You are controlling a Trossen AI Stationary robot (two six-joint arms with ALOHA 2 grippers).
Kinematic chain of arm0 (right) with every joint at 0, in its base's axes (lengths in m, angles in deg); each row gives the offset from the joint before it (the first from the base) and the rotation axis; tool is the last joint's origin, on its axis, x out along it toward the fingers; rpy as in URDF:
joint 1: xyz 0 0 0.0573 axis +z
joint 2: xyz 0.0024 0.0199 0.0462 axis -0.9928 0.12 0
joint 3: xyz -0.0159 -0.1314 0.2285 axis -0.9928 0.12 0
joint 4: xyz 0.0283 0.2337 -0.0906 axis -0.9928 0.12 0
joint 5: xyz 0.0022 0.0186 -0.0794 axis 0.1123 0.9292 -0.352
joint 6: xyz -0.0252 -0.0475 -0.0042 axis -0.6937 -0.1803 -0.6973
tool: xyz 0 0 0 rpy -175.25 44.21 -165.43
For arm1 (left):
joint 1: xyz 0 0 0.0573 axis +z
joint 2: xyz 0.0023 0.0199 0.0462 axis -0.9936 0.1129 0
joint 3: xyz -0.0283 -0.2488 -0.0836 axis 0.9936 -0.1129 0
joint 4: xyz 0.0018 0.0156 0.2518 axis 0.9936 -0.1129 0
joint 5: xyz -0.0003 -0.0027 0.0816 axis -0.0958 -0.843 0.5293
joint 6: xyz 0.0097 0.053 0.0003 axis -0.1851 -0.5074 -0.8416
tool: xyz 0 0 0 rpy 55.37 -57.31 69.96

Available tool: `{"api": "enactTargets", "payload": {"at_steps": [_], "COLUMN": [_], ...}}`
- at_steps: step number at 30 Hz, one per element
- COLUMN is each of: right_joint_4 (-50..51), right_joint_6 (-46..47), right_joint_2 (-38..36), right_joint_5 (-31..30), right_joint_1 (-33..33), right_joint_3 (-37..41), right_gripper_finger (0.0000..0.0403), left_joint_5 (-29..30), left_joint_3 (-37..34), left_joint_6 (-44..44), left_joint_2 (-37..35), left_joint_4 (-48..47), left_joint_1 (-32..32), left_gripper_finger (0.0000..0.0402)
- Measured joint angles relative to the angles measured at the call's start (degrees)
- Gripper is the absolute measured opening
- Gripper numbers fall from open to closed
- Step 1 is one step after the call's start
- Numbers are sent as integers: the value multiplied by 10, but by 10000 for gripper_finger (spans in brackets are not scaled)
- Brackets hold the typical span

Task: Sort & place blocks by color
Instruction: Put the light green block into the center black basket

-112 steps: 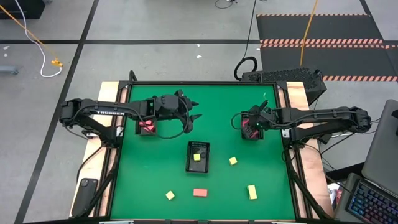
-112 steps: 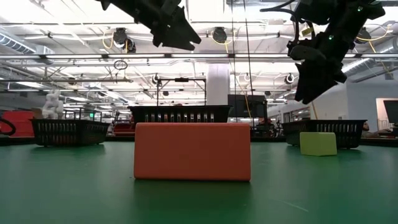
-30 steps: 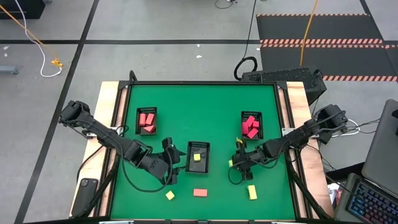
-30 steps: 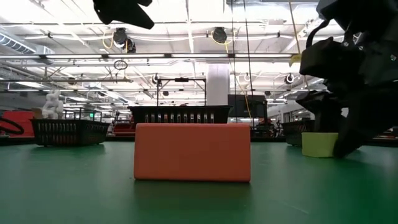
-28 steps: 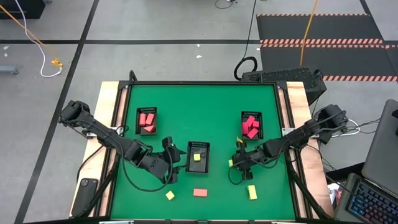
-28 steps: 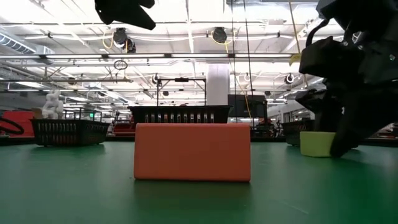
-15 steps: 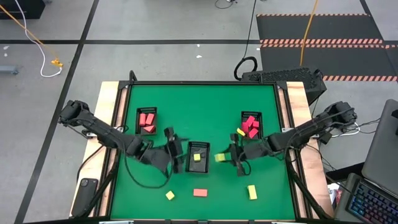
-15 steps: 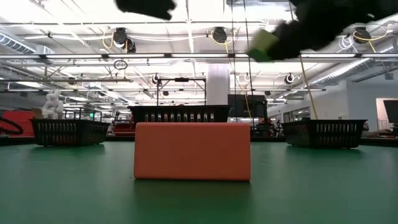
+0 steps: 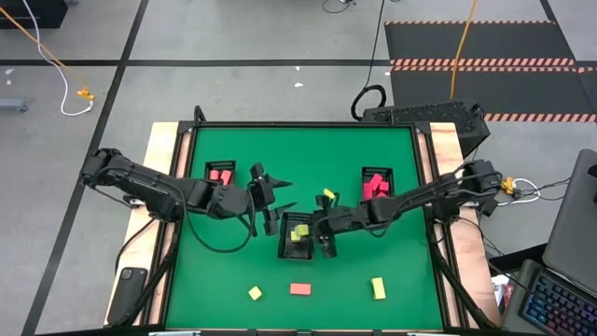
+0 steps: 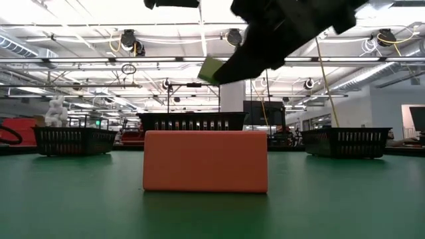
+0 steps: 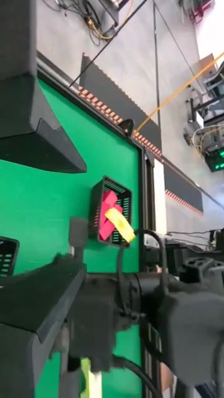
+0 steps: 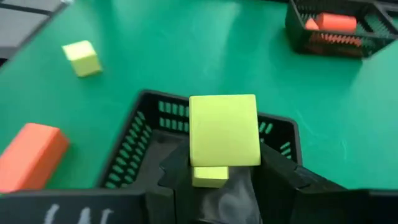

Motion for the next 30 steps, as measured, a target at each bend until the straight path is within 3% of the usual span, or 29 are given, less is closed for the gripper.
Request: {"api": "enactTargets", "payload": {"at_steps": [2, 8, 12, 17, 23, 30], "right_joint_4": [0, 5, 4, 51, 231, 436], "right_joint_6": [7, 35, 38, 38, 60, 290], "right_joint_2": [13, 21, 17, -22, -110, -183], "right_joint_5": [0, -2, -2, -1, 0, 31], "right_joint_1": [-5, -12, -12, -10, 9, 65], "right_joint_3": [-3, 2, 3, 3, 3, 3], "right_gripper_finger": [127, 234, 272, 278, 267, 266], "left_joint_5": [0, 1, 2, 2, 2, 3], "left_joint_3": [-5, -37, -38, -38, -38, -38], "left_joint_6": [0, 17, 20, 21, 34, 48], "left_joint_2": [0, -6, -8, -8, -7, -7], "left_joint_4": [2, -6, -2, -2, -14, -17], "left_joint_1": [0, 2, 2, -2, -2, -2], "left_gripper_finger": [250, 250, 250, 250, 250, 250]}}
